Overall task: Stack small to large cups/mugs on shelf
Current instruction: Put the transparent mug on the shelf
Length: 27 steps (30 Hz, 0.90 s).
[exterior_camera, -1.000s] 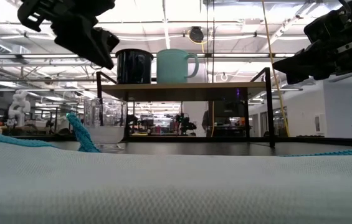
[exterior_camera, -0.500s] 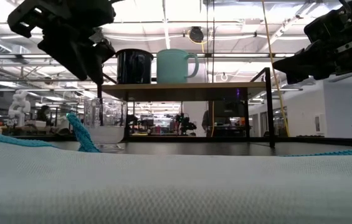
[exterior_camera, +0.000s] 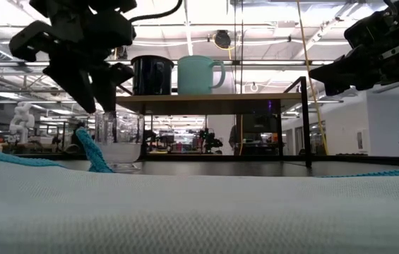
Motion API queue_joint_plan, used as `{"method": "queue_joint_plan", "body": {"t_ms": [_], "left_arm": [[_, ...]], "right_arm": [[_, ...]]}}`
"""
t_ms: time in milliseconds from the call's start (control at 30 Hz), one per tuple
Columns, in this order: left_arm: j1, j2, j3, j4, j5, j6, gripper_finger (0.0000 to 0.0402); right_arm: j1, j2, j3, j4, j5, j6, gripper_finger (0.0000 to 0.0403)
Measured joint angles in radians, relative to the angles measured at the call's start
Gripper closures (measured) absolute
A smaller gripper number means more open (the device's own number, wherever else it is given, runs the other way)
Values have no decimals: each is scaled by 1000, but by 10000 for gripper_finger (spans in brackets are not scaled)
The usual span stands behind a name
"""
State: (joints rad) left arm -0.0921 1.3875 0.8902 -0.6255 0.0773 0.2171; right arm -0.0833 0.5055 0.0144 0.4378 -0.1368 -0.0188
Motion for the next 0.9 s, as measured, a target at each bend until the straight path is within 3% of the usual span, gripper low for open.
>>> {"method": "queue_joint_plan", "body": {"t_ms": [700, 900], "left_arm": [[26, 98, -1, 30, -24, 78, 212], [26, 99, 0, 47, 0, 89, 261]], "right_arm": [[0, 11, 0, 27, 0, 7, 403], [0, 14, 0, 30, 0, 7, 403]]}}
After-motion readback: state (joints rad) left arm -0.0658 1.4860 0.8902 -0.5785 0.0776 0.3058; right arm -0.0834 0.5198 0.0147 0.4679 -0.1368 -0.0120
